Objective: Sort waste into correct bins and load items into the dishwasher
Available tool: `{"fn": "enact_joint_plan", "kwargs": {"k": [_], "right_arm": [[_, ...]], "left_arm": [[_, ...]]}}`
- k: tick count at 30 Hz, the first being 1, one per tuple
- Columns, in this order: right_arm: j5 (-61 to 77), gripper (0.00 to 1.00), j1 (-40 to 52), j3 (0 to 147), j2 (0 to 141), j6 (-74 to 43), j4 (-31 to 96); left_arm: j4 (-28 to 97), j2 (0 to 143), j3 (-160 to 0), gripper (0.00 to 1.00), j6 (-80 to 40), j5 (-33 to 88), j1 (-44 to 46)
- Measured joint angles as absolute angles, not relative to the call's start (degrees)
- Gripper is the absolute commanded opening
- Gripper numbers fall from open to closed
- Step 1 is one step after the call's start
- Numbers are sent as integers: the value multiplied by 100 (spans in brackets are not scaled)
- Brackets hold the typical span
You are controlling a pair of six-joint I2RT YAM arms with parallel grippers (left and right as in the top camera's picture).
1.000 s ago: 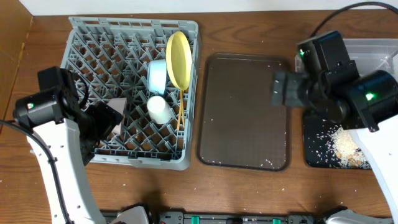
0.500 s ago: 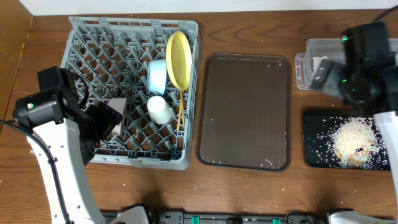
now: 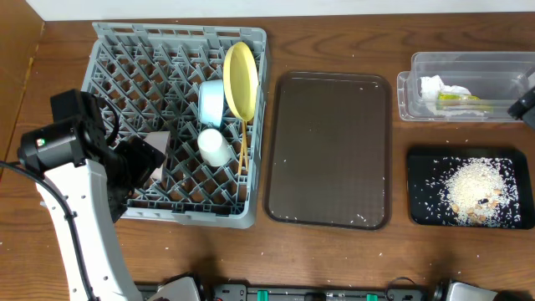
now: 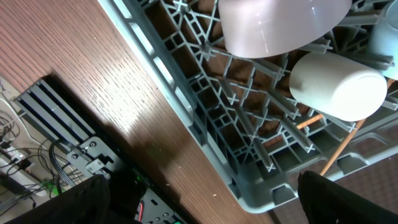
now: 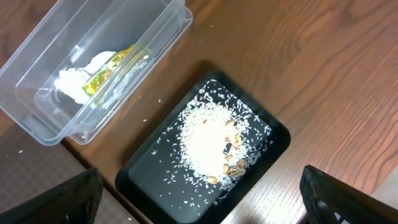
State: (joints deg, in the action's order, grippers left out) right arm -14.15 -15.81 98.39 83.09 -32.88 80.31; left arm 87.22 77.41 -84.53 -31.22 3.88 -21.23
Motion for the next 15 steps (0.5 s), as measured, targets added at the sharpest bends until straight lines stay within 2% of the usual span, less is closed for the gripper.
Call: {"fn": "enact_joint_plan", "kwargs": {"k": [15], "right_arm": [[-1398,99,-1579,9839,8309,-3288,8031]], "left_arm": [[8414,7741,-8453,98,-3122,410,-2123]]}}
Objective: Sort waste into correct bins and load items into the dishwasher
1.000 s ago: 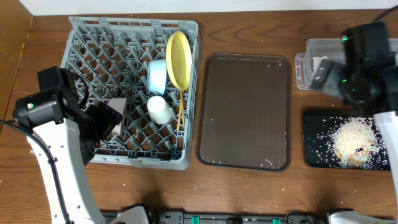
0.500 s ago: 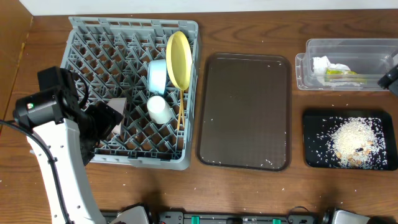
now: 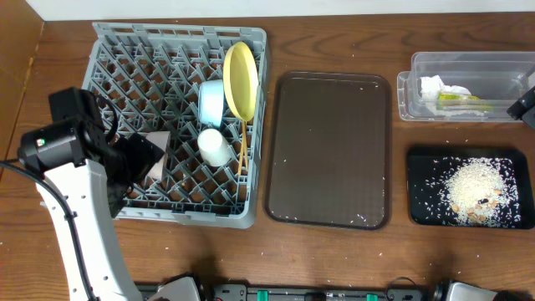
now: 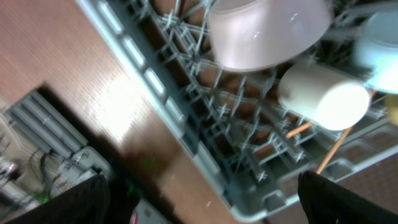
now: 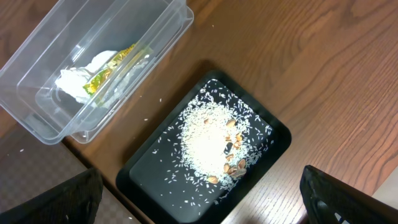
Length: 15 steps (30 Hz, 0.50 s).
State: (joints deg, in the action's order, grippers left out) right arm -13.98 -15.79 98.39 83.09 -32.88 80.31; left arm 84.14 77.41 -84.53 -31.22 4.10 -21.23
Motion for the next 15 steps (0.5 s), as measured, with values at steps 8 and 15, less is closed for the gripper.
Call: {"fn": "enact_joint_plan", "kwargs": {"k": [8,15], "right_arm": [[-1398,99,-1581,9839,8309,-3288,8034],[-1398,99,-1579,9839,8309,-3288,8031]], "left_arm": [[7599,7741,-8453,98,-3105,336,-2123],[6746,7898,-8455,19,-3052,-362,-2128]]}}
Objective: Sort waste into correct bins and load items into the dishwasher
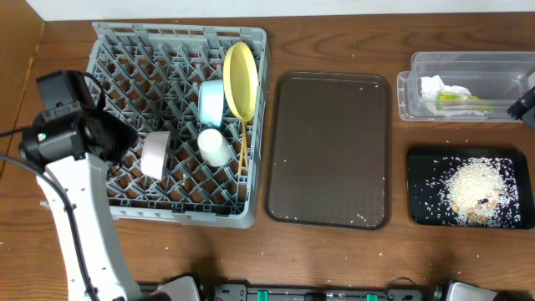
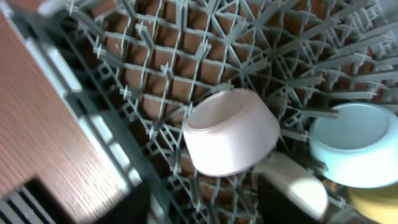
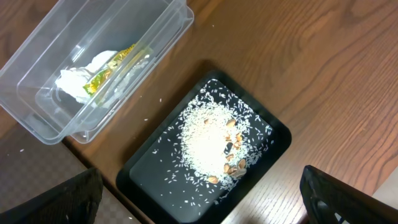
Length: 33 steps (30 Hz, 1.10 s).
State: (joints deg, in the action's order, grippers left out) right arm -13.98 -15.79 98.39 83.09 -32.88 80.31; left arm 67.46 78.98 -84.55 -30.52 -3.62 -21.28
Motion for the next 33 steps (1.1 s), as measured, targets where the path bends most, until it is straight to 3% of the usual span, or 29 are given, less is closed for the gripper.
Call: {"fn": "enact_joint_plan", "kwargs": {"k": [4,16,33], "right_arm": [[-1398,99,-1579,9839,8309,-3288,8031],[-1396,99,-1579,9839,8309,-3288,8031],[-1398,99,-1579,9839,8309,-3288,8031]], "left_arm": [[6547,8224,-8455,8,-2899,-495,-2128],[6300,9607,-8455,8,-2344,-526,-2298],[6709,9988,-8455,8,-1144,1120,-2532]]}}
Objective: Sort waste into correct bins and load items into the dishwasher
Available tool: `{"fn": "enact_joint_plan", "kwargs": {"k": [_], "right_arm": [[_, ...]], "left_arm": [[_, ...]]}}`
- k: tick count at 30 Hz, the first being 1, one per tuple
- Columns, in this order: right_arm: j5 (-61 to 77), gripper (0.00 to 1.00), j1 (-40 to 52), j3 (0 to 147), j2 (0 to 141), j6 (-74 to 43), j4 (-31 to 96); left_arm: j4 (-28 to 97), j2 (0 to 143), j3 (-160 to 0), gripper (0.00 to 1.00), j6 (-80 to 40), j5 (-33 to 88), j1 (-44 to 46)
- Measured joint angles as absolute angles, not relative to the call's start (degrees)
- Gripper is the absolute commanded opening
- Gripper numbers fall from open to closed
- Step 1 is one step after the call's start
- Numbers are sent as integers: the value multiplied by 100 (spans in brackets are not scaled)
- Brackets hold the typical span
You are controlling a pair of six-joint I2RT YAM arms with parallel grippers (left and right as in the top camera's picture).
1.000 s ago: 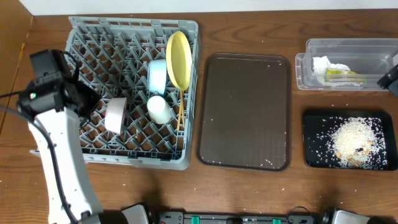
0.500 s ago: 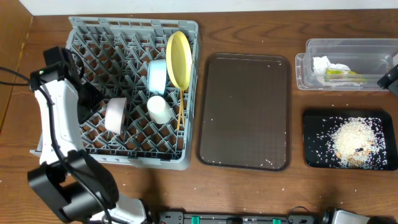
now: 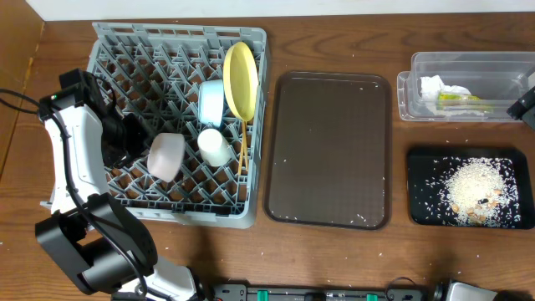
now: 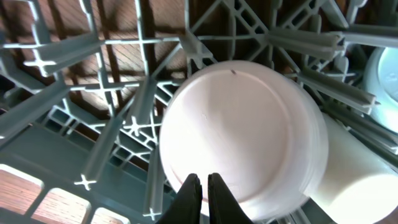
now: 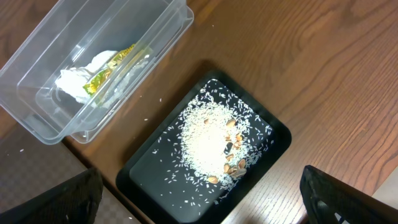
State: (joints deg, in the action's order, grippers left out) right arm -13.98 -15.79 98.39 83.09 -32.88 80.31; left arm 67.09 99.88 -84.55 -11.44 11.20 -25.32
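Observation:
A pink bowl [image 3: 165, 156] lies tilted among the tines of the grey dish rack [image 3: 180, 38], its round base [image 4: 242, 130] facing the left wrist camera. My left gripper [image 3: 138, 144] is shut, its fingertips [image 4: 202, 182] pressed together at the bowl's lower edge with nothing between them. In the rack also sit a white cup [image 3: 215, 146], a light blue bowl [image 3: 211, 102], a yellow plate [image 3: 240, 79] and orange chopsticks [image 3: 243, 146]. My right gripper [image 3: 527, 102] hangs open at the far right, high over the black tray [image 5: 205, 149] of rice.
A brown serving tray [image 3: 328, 150] with a few rice grains lies mid-table. A clear bin [image 3: 468, 84] holding paper and a wrapper [image 5: 102, 78] stands at the back right. The black rice tray [image 3: 426, 188] sits in front of it.
My left gripper was open and farther above the pink bowl; now it is shut, close against the bowl's base. The bowl has turned slightly. The right arm has not moved.
My left gripper hung open over the rack's front left with the pink bowl just beneath it. Then it stood back to the left, the bowl resting on its side in the rack. Now it is shut against the bowl's base. The right gripper stayed open throughout.

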Motion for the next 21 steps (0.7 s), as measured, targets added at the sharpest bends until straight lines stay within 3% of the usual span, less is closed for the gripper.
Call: {"fn": "enact_joint_plan", "kwargs": {"k": [12,21], "right_arm": [[-1396,99,-1579,9839,8309,-3288,8031],[-1398,99,-1579,9839,8309,-3288,8031]], "left_arm": [[7218,9988,-8455,8,-902,1573,-2530],[6829,9988,-8453,8,-744,1588,-2491]]}}
